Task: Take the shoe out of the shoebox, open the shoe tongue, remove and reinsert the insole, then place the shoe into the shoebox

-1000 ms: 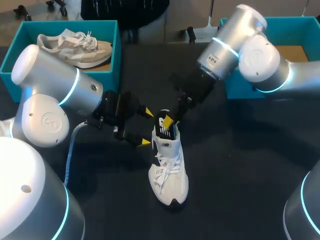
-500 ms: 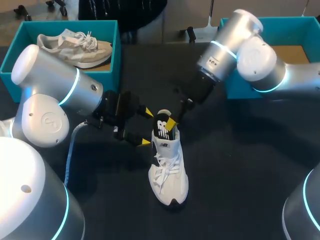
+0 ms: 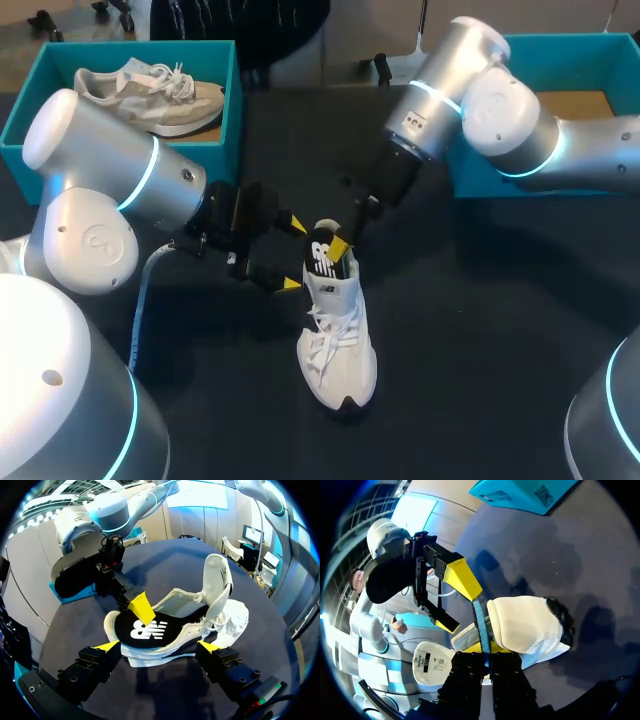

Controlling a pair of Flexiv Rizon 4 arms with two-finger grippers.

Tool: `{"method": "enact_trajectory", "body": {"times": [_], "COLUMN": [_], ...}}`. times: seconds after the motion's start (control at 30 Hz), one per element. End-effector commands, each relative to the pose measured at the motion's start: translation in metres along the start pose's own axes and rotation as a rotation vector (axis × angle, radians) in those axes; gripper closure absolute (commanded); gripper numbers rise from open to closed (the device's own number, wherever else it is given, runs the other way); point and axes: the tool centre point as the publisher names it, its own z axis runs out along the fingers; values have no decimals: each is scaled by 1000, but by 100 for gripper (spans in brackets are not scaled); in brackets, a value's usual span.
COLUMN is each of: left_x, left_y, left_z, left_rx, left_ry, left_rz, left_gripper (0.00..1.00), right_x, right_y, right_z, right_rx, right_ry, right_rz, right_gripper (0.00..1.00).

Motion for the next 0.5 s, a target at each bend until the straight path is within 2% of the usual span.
{"method": "enact_trajectory", "body": {"times": [0.03,0.2,0.5], "left_x": [0,0,0], "left_y": [-1,-1,-1], "left_z": [2,2,2], "left_rx": [-6,-6,-6], "left_ry": [-1,-1,-1], "left_rz": [0,0,0], "left_gripper": [0,0,0], "right_x": [6,12,23], "right_y": [-8,-9,-1], "right_z": [5,3,-10], "right_rx": [-13,-20,-37], "right_ry": [-17,-34,-101], "right_rz": [10,21,-2], "right_gripper": [87,78,69]}}
